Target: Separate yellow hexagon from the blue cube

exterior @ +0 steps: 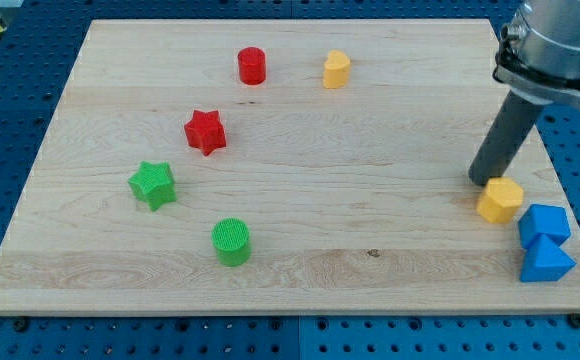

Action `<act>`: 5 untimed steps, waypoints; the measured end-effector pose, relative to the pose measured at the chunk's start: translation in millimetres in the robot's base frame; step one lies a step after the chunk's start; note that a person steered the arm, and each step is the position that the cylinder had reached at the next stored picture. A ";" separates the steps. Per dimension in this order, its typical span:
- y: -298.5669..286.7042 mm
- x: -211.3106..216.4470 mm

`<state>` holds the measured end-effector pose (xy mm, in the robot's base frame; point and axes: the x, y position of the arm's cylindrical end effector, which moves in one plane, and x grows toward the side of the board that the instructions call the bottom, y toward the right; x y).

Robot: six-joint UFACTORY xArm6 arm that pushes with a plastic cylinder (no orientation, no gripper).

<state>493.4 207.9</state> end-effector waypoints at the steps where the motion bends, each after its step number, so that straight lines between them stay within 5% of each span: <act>1: 0.0 6.9; 3: -27.0 6.8; 5: 24.7 -19.2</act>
<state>474.2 232.6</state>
